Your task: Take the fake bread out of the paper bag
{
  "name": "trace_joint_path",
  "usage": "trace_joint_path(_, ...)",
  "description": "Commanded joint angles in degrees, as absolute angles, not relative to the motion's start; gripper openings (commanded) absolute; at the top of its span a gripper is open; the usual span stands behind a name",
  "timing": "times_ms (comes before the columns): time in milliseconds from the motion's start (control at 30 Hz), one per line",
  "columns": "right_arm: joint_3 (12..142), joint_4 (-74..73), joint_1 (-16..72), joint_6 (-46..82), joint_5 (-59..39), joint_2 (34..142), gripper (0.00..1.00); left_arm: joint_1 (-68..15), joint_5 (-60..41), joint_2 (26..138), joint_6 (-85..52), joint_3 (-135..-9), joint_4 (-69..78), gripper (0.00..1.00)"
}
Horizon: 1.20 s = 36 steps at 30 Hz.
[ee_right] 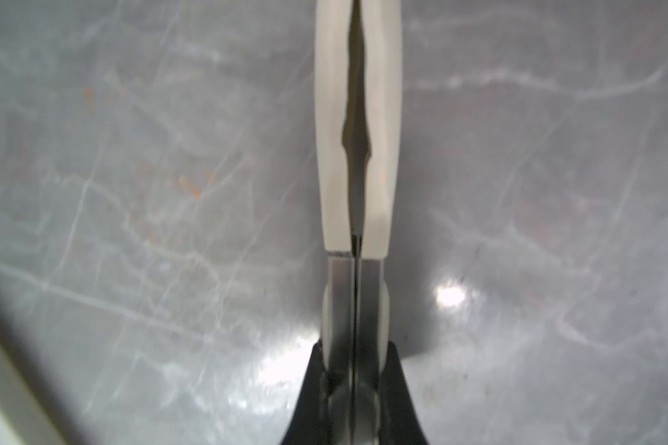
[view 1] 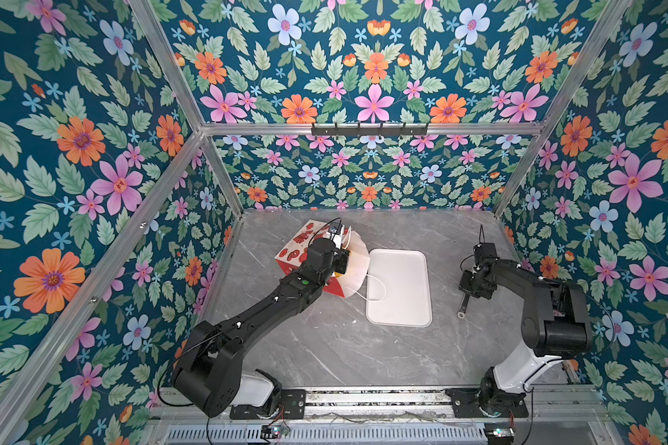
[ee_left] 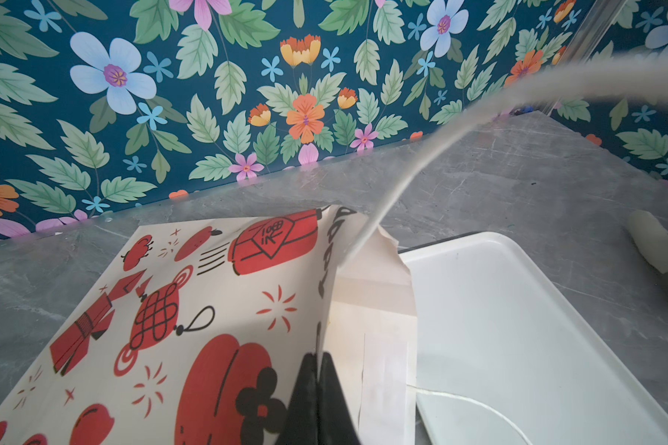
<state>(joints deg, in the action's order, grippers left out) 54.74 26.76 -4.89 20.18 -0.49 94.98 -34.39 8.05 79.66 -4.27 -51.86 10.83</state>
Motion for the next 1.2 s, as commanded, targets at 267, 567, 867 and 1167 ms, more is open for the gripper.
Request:
trace_joint_path(267,65.53,42.16,11.87,5.85,-16.46,88.29,0.0,-34.45,9.77,79.1,-3.16,-51.89,12.57,0.0)
trace_joint_path(567,68.43,50.8,30.13,2.4,-8.33,92.53,0.0,-34.45,9.49,79.1,-3.08,-52.11,12.44,0.0)
trace_joint_path(867,68.69,48.02,31.38,4.89,-4.66,93.23,0.0,-34.5,9.32,78.81,-3.17,-52.04,12.04,0.0)
trace_joint_path(1167,68.82,47.4,31.41,5.23,-2.41,91.06,0.11,-34.54,9.8,78.1,-3.43,-51.27,12.04,0.0)
